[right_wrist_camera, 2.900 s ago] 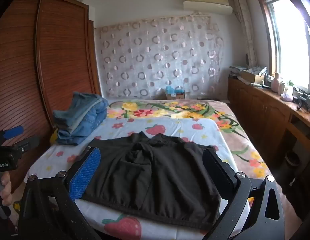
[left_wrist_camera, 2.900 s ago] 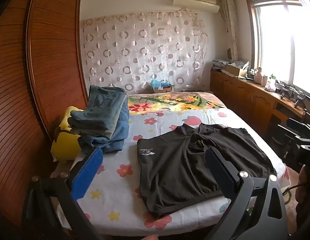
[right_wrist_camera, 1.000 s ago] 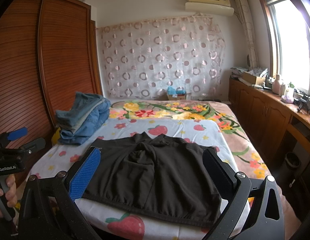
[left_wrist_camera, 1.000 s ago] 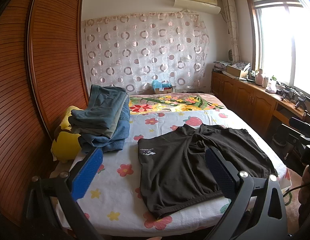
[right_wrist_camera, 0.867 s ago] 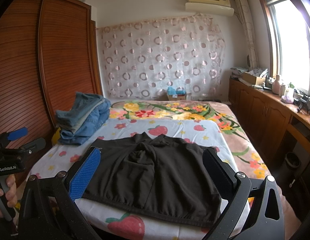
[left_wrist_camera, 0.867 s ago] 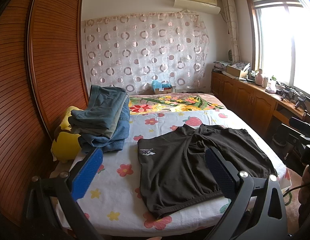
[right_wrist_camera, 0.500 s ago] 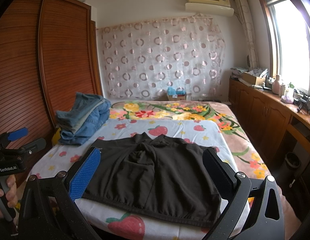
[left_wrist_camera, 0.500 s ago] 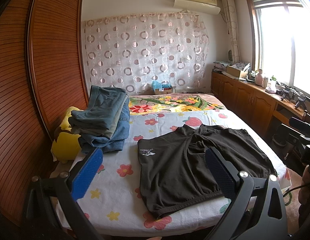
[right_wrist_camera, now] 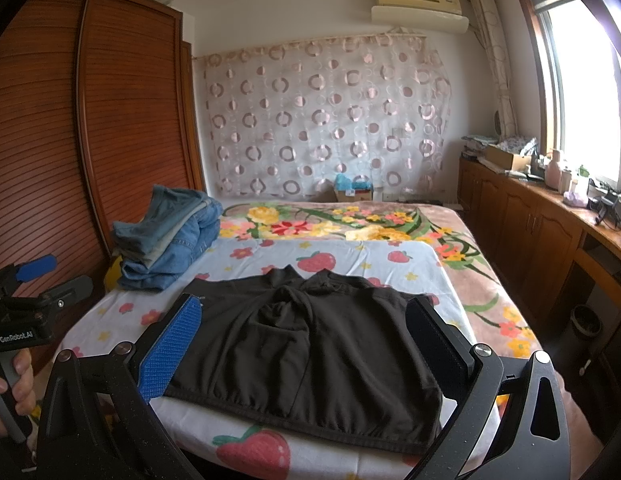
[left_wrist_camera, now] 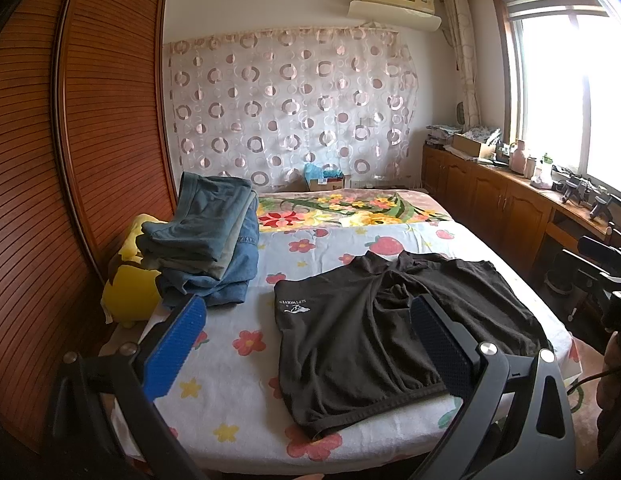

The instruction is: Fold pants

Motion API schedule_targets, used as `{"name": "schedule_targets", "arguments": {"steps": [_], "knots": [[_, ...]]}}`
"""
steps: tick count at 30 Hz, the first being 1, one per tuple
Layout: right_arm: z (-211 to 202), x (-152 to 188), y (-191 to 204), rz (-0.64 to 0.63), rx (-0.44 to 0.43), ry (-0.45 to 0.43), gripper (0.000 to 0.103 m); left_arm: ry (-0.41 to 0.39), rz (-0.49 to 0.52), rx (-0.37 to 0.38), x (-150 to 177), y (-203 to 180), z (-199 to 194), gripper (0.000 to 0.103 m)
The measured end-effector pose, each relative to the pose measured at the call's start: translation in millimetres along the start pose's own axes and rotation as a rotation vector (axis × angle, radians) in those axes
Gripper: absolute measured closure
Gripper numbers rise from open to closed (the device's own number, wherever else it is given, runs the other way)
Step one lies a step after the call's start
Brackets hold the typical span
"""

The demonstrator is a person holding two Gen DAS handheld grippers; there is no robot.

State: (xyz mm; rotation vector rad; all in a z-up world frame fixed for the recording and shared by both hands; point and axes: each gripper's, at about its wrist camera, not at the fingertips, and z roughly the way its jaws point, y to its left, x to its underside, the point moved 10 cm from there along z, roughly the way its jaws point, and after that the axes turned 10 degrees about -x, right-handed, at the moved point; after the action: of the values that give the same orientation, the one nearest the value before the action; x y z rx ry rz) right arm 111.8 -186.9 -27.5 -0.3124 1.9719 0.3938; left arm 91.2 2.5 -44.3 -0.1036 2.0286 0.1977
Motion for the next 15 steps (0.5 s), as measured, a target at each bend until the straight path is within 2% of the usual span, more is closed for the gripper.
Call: {"name": "schedule_targets", "arguments": {"steps": [9, 15], "knots": [[-0.5, 0.6, -2.6, 0.000, 0.001, 0.002, 0.000, 0.004, 0.005, 0.003, -2.8, -4.1, 1.6, 0.000], [8.1, -0.6, -4.4, 0.006, 0.005, 0.028, 0.000, 0.042, 0.010, 0.015, 4.5, -8.3, 14.3, 0.000]]}}
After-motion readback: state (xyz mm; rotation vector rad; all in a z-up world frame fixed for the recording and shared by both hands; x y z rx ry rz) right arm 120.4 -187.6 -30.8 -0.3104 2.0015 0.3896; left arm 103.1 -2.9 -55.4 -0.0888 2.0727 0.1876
